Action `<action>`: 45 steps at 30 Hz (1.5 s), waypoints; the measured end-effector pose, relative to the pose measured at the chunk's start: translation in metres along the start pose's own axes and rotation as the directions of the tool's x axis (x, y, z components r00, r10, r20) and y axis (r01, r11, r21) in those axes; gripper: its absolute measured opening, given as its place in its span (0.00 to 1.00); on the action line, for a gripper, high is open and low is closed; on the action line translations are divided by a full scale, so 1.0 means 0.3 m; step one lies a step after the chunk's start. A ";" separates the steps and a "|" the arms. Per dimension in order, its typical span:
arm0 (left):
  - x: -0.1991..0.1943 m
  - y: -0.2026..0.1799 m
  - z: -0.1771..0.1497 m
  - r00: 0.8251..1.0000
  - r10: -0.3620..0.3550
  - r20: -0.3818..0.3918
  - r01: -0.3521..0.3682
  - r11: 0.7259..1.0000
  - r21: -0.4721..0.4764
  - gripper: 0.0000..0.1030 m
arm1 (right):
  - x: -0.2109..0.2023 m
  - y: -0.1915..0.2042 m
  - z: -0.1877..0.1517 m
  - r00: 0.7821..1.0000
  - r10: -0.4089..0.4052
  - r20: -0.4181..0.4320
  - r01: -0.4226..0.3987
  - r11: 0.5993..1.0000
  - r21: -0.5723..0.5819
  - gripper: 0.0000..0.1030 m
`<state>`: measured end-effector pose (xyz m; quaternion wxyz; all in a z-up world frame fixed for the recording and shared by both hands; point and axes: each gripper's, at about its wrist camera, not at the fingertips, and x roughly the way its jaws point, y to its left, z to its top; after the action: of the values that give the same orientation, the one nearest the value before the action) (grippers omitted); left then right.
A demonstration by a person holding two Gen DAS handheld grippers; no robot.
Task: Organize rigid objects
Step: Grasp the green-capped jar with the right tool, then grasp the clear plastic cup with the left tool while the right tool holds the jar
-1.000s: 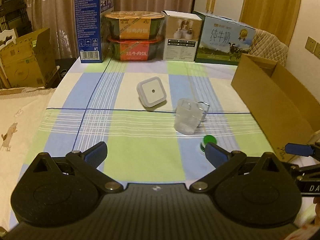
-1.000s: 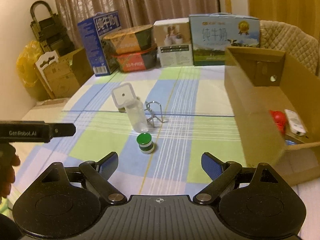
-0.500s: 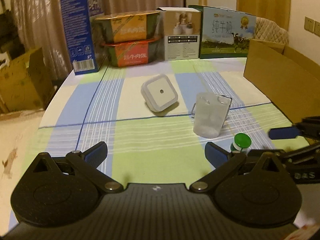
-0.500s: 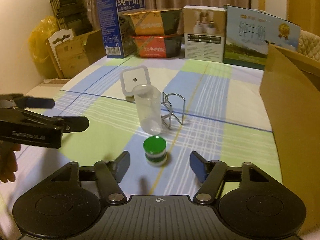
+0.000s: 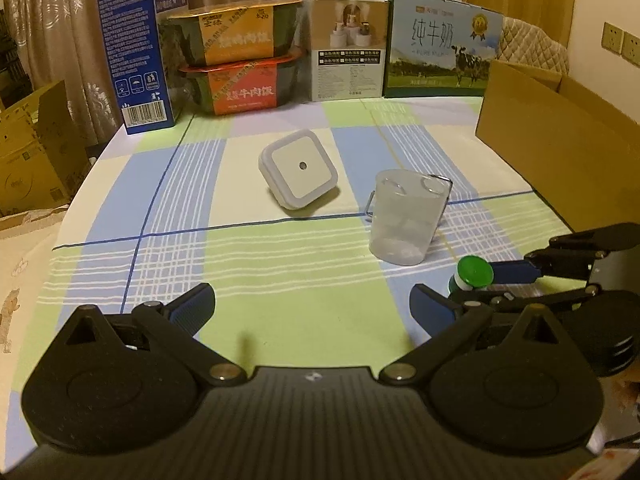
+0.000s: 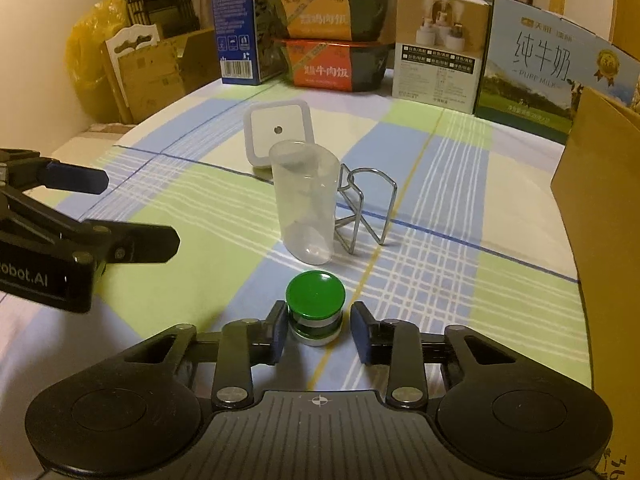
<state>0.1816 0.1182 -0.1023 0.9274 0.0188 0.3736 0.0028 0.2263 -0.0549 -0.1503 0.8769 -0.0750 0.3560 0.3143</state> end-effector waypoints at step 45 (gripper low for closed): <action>0.157 -0.185 0.096 0.992 -0.111 0.055 0.109 0.993 0.038 0.45 | -0.165 -0.231 0.040 0.987 -0.143 0.076 0.126 0.972 0.200 0.25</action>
<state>0.2352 0.0627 -0.1162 0.9360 0.0145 0.3473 -0.0553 0.2478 -0.1301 -0.1147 0.9143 0.0012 0.3394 0.2209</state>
